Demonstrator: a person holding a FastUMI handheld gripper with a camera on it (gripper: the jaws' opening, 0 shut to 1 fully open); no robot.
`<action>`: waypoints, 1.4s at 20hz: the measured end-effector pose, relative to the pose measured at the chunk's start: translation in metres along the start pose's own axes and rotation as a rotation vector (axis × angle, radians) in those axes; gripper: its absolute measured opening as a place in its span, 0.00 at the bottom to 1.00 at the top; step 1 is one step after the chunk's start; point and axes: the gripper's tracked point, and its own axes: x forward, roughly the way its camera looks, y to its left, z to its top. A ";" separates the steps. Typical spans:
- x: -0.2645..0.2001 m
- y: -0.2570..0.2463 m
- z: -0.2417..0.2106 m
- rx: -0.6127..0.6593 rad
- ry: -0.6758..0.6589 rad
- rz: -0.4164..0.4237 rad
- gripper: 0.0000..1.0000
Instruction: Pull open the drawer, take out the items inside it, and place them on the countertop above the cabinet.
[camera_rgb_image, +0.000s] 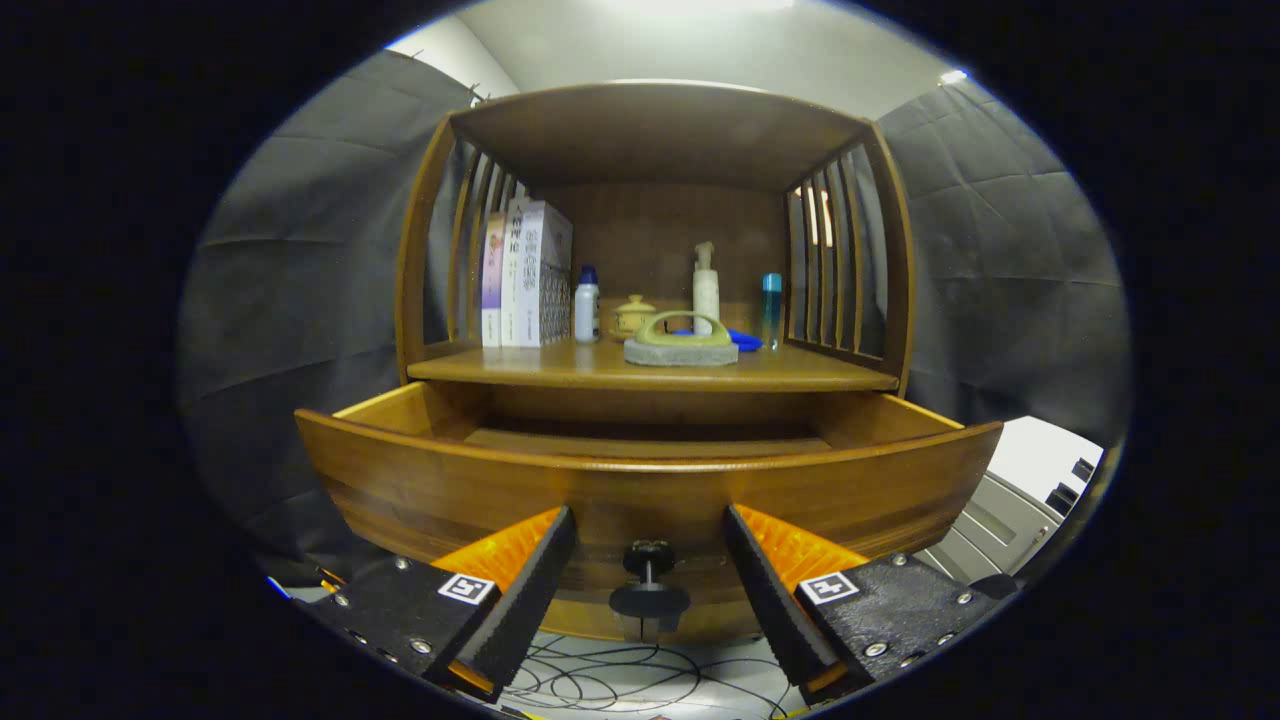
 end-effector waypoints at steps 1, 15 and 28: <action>0.005 0.000 -0.001 0.004 0.009 0.003 0.95; 0.088 0.003 0.009 0.020 0.001 -0.005 0.95; 0.126 -0.001 0.005 0.038 0.030 -0.013 0.94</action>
